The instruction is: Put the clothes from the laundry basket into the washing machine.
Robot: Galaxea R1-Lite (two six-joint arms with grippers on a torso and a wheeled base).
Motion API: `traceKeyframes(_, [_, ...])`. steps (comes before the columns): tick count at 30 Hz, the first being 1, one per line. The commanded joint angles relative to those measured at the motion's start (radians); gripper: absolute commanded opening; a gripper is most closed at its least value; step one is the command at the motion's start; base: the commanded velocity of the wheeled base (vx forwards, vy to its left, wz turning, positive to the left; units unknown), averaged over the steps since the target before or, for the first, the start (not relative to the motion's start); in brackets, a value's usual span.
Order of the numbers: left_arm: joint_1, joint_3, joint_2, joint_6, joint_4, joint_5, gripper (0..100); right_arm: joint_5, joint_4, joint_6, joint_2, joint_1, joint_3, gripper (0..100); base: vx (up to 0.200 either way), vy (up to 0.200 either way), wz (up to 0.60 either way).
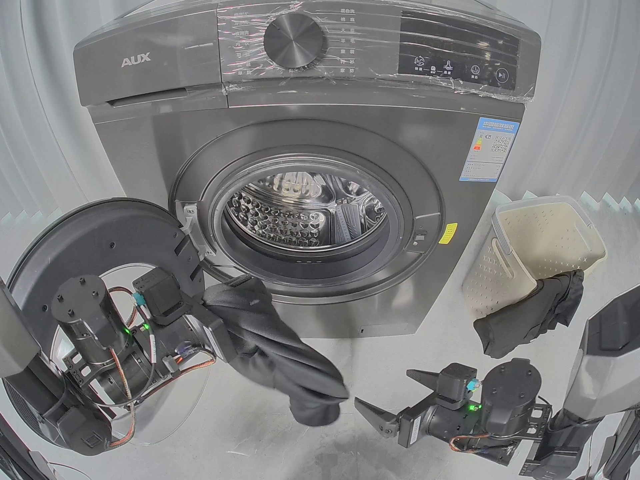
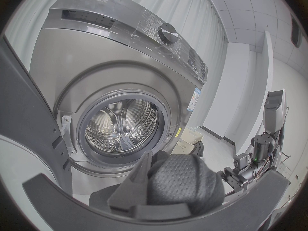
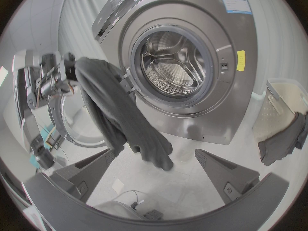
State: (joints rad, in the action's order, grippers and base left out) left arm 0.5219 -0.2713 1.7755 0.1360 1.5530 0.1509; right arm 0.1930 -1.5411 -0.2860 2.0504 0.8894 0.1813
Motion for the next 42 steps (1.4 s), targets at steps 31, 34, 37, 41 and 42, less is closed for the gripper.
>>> traceKeyframes(31, [0.056, 0.046, -0.042, 0.013, -0.002, -0.066, 0, 0.075, -0.005, -0.019, -0.084, -0.096, 0.055, 100, 0.0, 0.0, 0.0])
traceKeyframes(34, [0.056, 0.052, -0.034, -0.019, -0.004, -0.08, 0, 0.075, -0.005, -0.019, -0.079, -0.096, 0.056, 100, 0.0, 0.0, 0.0])
traceKeyframes(37, [0.056, 0.053, -0.028, -0.024, -0.004, -0.077, 0, 0.075, -0.005, -0.019, -0.078, -0.093, 0.058, 100, 0.067, 0.0, 0.0])
traceKeyframes(41, [0.073, 0.052, 0.001, -0.027, -0.001, -0.082, 0, 0.075, -0.007, -0.019, -0.078, -0.093, 0.058, 100, 0.2, 0.0, 0.0])
traceKeyframes(42, [0.073, 0.05, 0.005, -0.027, -0.002, -0.082, 0, 0.075, -0.007, -0.019, -0.078, -0.095, 0.058, 100, 0.2, 0.0, 0.0])
